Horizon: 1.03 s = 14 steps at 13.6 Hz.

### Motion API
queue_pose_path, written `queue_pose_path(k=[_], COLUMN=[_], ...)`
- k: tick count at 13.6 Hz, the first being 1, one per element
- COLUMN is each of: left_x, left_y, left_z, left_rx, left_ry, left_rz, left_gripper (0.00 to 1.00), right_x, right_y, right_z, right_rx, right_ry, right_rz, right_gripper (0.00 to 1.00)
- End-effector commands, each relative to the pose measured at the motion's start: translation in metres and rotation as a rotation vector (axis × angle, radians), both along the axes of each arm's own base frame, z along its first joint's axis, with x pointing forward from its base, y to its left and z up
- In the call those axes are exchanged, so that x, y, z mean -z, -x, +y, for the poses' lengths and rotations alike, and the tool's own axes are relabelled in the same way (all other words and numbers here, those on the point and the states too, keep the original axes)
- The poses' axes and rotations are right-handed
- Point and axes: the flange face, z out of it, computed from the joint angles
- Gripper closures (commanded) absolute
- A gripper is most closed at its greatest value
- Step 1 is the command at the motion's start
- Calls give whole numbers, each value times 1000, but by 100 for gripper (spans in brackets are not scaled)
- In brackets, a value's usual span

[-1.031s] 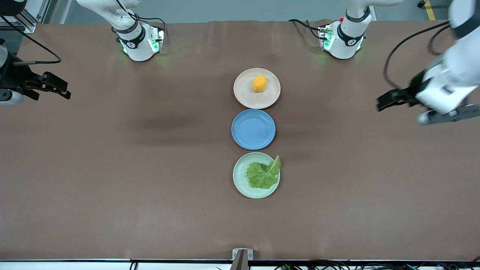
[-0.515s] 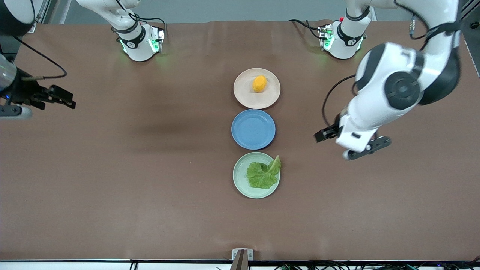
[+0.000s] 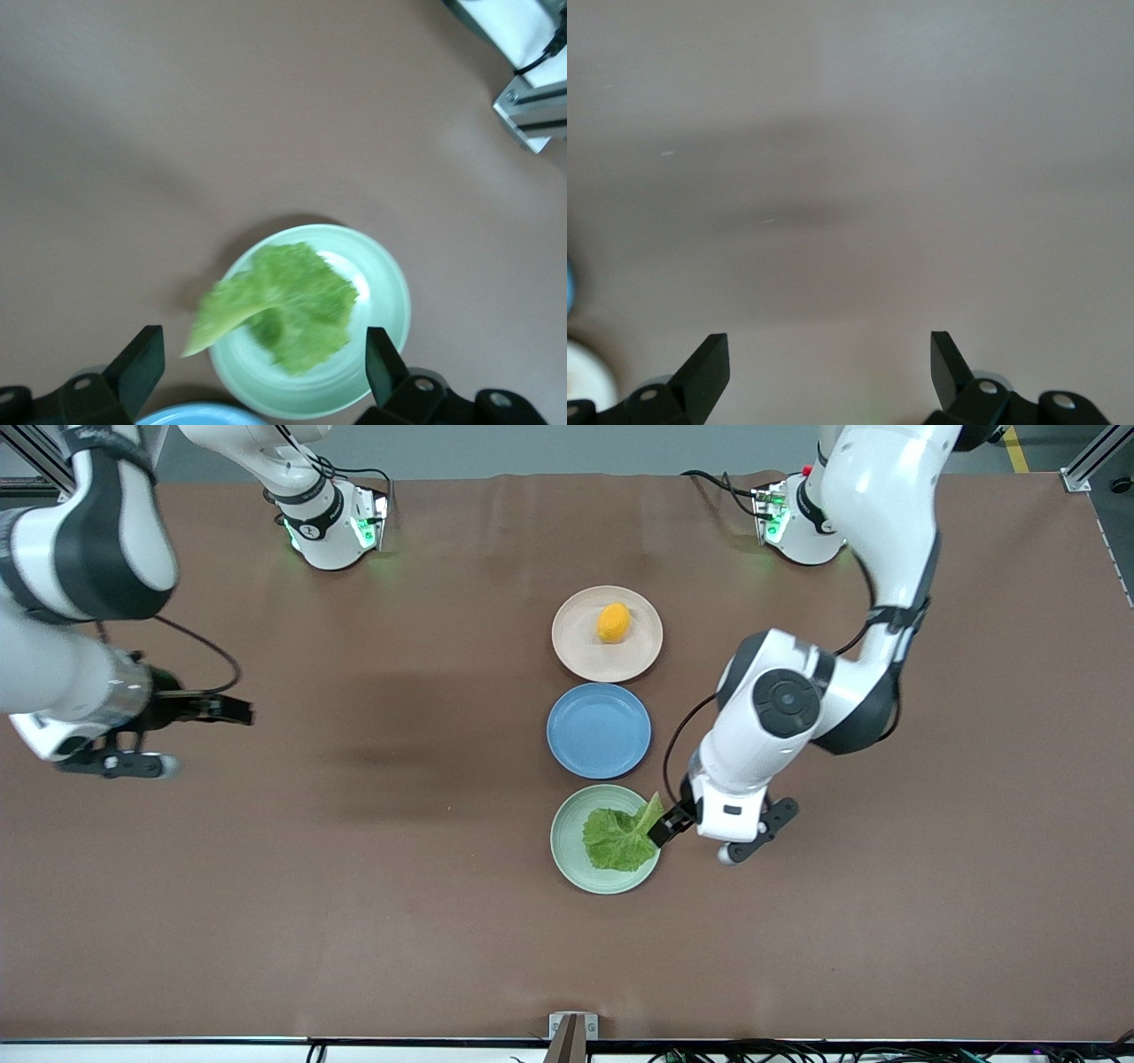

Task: Pick lemon and lettuce from plates
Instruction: 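Reach the left gripper toward the lettuce leaf on the green plate, then grasp the lettuce with the left gripper while the right gripper grasps the lemon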

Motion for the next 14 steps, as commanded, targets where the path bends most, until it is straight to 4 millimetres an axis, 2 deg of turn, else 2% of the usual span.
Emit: queue_pose_path(k=[1,3,5,7,8,11,14], left_x=[14,30,47,70,77,102,123], left_y=[-11,-12,-5,2,7,14,15], left_z=[-33,-49,-62,-67,-72,-73,-69], left_rx=[-121,-214,-384,-572,-648,-718,-724], left_ry=[81,145,220,246,250,232,206], left_rz=[-60,-89,-23,57,89,133,150], left_gripper=[0,0,0,0,0,0,0], right_x=[-6,5,32,58,77,142,203], right_y=[44,81,124,169,190,248,292], right_z=[89,165,242,309,339,414,470], right_rx=[114,164,232,291,297,303,353], right_ry=[-4,18,21,-9,-20,-3,35], right_rz=[7,-27,-75,-131,-149,-181,-242], right_gripper=[0,0,0,0,0,0,0])
